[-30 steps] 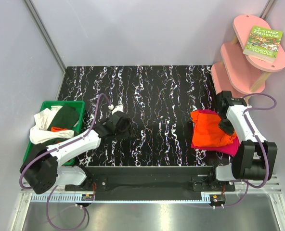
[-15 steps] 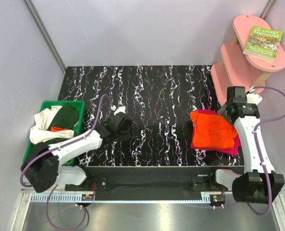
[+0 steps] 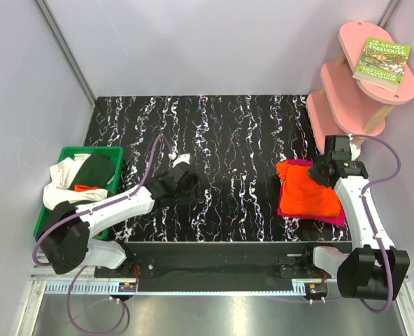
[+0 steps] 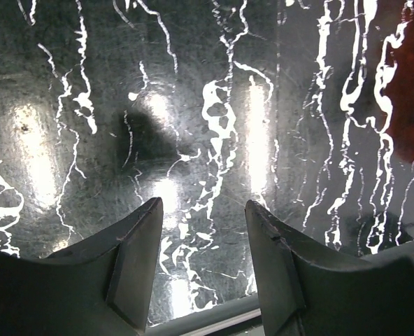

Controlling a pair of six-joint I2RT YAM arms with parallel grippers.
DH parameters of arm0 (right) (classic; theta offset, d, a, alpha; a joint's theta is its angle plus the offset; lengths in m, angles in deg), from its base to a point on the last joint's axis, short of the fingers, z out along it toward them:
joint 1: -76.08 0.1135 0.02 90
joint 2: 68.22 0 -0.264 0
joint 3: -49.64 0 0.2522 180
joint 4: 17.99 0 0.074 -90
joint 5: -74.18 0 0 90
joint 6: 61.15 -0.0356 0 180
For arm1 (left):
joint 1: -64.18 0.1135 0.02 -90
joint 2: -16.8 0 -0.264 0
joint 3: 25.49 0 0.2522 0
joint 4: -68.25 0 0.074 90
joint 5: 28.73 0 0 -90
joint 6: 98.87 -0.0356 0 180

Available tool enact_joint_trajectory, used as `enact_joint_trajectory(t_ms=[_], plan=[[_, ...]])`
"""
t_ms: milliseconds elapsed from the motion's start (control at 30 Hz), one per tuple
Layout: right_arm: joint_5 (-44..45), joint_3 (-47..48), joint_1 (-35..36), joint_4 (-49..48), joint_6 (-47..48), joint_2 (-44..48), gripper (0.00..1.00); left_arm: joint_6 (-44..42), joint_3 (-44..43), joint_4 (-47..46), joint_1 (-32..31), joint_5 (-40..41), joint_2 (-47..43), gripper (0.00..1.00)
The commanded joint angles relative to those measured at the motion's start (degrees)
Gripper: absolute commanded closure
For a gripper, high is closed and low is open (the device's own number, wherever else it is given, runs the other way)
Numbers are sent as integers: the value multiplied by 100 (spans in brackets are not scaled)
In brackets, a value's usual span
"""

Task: Fold and stack the t-shirts
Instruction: Put the neatly folded tshirt into the corner of the board with the right arm

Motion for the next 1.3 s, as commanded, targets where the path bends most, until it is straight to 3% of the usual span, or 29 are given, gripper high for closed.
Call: enact_joint_trajectory(t_ms=[0,233,367,600,700,933,1067,1267], plan=[[384,-410,-14,-331,-719,139,87,-95,-509,319,-72,-31,124,46],[1263,-280,-23,432,-1177,-748,78,-280,-870,777,-186,144,300,46],[1554,-402,-128,609,-1520,-715,76,-324,-976,882,-212,197,344,46],[1116,-508,-996,618,-1275,-802,72,-403,-967,900,-212,311,256,46],[1063,-526,-1016,531,-1082,-759,74,-412,-915,865,-212,346,248,46],[1071,-438,-1016,21,-924,411,71,-438,-853,742,-212,285,265,46],[1071,-113,-1016,284,-668,-106,71,-465,-871,663,-212,241,283,46],[1027,-410,-1016,433,-887,-740,69,-473,-801,601,-212,188,221,46]])
